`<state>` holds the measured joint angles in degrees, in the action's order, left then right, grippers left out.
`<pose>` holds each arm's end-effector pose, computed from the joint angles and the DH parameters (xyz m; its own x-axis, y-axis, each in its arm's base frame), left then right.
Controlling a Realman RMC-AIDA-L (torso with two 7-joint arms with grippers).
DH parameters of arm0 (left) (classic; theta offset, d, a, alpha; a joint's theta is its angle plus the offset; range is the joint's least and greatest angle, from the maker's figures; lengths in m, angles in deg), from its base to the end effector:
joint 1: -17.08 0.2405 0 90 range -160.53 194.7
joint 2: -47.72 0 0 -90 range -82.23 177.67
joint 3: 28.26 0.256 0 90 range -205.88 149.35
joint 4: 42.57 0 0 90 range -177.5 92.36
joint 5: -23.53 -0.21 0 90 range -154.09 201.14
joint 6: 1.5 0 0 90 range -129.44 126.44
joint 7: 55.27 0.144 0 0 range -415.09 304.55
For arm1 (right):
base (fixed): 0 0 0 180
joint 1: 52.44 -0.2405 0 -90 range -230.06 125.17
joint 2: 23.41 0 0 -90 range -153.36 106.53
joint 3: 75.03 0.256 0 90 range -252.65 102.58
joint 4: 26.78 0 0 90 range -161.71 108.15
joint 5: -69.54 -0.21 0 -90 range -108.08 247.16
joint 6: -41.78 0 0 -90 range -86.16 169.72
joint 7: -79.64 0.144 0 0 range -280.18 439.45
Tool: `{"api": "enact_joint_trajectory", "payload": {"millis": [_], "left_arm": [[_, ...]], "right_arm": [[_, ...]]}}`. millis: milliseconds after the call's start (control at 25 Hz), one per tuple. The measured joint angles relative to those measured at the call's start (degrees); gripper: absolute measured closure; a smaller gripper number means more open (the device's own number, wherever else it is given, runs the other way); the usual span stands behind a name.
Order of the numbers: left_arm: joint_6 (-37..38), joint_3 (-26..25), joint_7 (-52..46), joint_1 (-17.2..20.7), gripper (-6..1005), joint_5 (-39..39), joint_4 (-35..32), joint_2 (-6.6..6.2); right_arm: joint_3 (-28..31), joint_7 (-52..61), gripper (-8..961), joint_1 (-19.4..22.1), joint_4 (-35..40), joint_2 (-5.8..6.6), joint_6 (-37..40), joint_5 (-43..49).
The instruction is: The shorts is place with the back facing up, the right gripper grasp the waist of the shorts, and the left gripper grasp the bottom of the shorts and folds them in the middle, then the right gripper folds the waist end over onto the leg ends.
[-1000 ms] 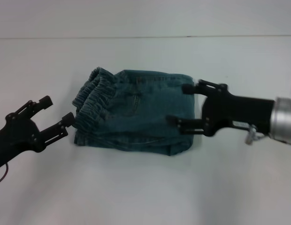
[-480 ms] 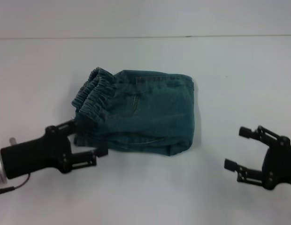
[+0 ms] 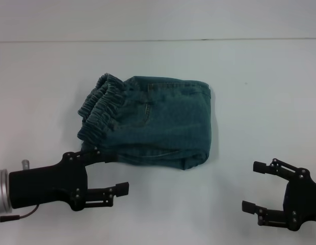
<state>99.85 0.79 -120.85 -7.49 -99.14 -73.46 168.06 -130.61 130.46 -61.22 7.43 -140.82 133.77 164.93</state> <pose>-0.2899 0.2616 -0.0161 0.7504 0.3237 0.5763 0.4153 -0.9092 -0.0299 0.3275 0.2194 -0.0116 0.8259 -0.1394 -0.5463 -0.3385 -0.8975 -0.2826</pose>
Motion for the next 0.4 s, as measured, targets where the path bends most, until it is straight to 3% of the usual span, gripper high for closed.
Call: {"api": "enact_joint_trajectory", "payload": {"millis": [400], "left_arm": [[-0.49, 0.39, -0.02, 0.44, 131, -1.57, 0.0, 0.18]], "right_arm": [[0.78, -1.63, 19, 0.19, -0.19, 0.16, 2.79, 0.39]]}}
